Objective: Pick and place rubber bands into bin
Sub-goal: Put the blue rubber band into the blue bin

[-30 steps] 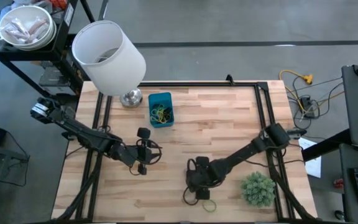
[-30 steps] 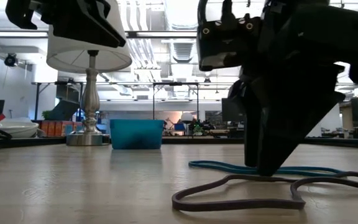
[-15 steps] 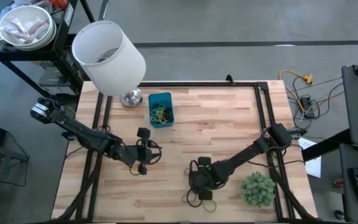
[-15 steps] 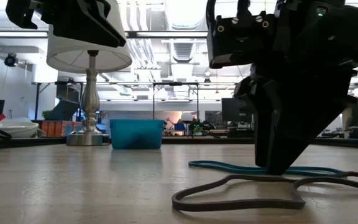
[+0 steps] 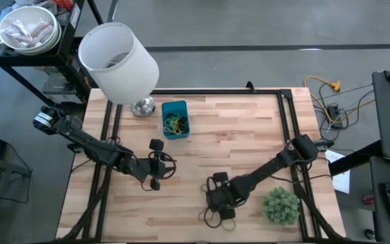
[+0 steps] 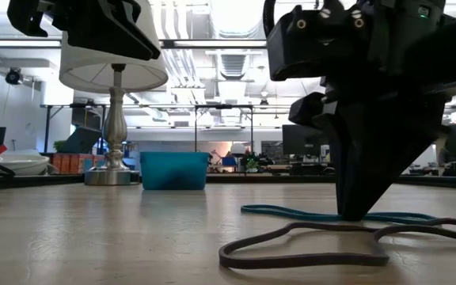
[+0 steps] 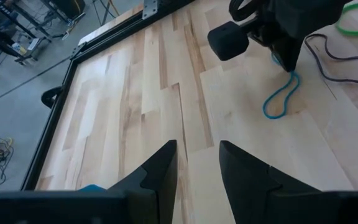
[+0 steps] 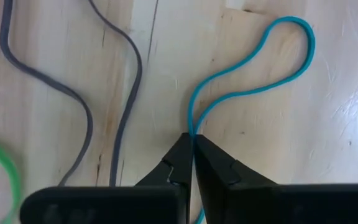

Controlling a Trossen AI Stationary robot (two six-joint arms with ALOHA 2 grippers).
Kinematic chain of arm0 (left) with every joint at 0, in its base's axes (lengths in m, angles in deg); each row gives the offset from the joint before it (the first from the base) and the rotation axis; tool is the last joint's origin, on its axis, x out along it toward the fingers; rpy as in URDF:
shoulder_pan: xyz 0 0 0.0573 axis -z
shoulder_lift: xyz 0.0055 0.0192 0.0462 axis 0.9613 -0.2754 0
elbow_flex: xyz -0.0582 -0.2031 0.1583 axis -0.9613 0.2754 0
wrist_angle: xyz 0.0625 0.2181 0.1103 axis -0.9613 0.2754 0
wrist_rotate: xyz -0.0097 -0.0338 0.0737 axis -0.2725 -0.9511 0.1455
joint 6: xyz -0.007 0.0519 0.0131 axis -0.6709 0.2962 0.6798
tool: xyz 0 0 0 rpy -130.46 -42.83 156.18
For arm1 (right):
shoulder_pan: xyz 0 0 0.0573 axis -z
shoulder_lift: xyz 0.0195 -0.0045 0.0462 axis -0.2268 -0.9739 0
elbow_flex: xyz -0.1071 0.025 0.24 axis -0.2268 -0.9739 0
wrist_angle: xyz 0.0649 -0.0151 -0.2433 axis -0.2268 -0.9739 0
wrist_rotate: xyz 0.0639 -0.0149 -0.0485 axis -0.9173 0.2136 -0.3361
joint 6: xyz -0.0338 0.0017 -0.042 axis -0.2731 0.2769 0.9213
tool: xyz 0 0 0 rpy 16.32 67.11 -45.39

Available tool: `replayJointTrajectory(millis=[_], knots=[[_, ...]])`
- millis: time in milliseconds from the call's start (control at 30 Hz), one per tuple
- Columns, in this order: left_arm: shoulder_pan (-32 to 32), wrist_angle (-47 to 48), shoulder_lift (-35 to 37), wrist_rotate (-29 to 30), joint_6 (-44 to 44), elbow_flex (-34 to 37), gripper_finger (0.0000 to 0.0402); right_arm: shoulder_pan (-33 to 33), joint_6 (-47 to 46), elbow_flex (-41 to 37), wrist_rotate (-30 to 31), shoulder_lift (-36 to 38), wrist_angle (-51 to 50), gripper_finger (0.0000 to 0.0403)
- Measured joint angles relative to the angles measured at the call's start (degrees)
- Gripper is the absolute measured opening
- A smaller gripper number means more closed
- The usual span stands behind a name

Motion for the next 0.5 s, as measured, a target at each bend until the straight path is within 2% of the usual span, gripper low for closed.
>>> replayJointTrajectory(millis=[233, 500], knots=[[0.0, 0.02, 0.0, -0.02, 0.0, -0.09, 0.0105, -0.39, 3.41, -0.08, 4.55, 1.56, -0.83, 0.0008], [0.0, 0.04, 0.0, 0.0, 0.01, -0.13, 0.0105, -1.04, 8.04, -0.32, 16.03, 2.93, -1.92, 0.0008]])
